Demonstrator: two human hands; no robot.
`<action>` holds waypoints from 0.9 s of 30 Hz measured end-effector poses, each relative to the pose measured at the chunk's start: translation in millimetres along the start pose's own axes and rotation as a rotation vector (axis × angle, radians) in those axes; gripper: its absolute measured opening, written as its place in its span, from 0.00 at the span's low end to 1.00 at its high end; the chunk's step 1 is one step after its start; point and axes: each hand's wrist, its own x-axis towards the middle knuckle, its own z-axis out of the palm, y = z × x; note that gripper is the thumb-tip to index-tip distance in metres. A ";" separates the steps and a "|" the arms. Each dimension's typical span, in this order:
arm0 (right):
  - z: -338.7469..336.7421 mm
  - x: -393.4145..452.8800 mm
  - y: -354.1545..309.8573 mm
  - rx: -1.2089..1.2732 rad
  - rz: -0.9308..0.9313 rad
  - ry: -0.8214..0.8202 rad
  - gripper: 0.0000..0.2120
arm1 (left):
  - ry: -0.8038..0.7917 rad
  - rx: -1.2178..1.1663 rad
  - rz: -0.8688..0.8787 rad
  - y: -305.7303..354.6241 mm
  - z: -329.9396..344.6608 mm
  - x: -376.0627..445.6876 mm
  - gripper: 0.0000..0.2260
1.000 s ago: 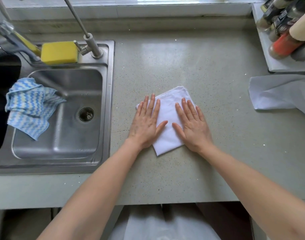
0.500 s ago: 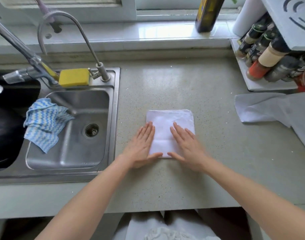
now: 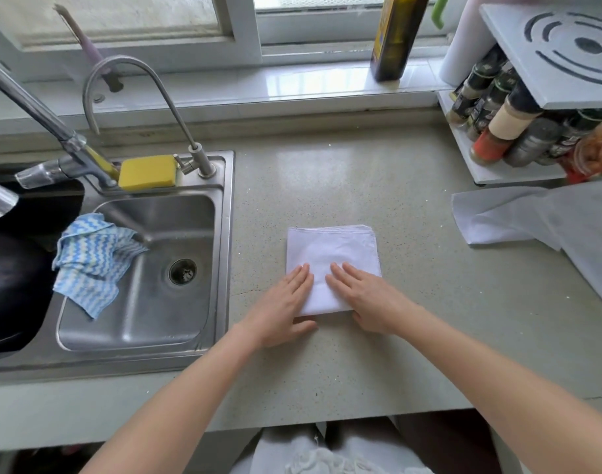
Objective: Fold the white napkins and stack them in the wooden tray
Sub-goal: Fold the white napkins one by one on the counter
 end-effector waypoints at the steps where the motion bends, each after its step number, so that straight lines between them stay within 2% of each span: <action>1: -1.9 -0.8 1.4 0.021 -0.007 -0.002 0.35 | 0.005 -0.015 -0.005 0.8 -0.6 -1.0 0.37; 8: -8.8 -6.8 11.6 0.097 -0.024 -0.006 0.29 | 0.007 -0.154 -0.049 -3.0 -5.7 0.8 0.31; 11: -8.6 -9.6 11.9 0.151 -0.035 -0.008 0.24 | 0.048 -0.370 -0.091 -8.4 -11.1 1.6 0.25; 14: -16.6 -11.1 18.4 0.430 0.099 0.043 0.14 | 0.104 -0.635 -0.230 -16.2 -19.3 4.6 0.12; 15: -19.9 -11.9 23.7 0.597 0.160 0.079 0.10 | 0.127 -0.686 -0.275 -18.2 -22.2 5.8 0.11; 16: -23.5 -13.2 29.3 0.754 0.217 0.109 0.13 | 0.151 -0.705 -0.321 -19.2 -25.2 7.4 0.14; 18: -28.2 -15.1 39.4 0.949 0.317 0.148 0.18 | 0.204 -0.669 -0.395 -18.9 -30.9 13.1 0.15; 20: -26.4 -13.0 47.8 1.021 0.433 0.219 0.15 | 0.259 -0.585 -0.448 -16.4 -37.1 23.6 0.13; 24: -19.8 4.5 51.3 0.930 0.621 0.309 0.12 | 0.269 -0.342 -0.542 -12.8 -43.6 50.8 0.15; 27: -15.9 14.4 44.4 0.858 0.733 0.408 0.16 | 0.241 -0.265 -0.607 -13.3 -40.4 61.3 0.16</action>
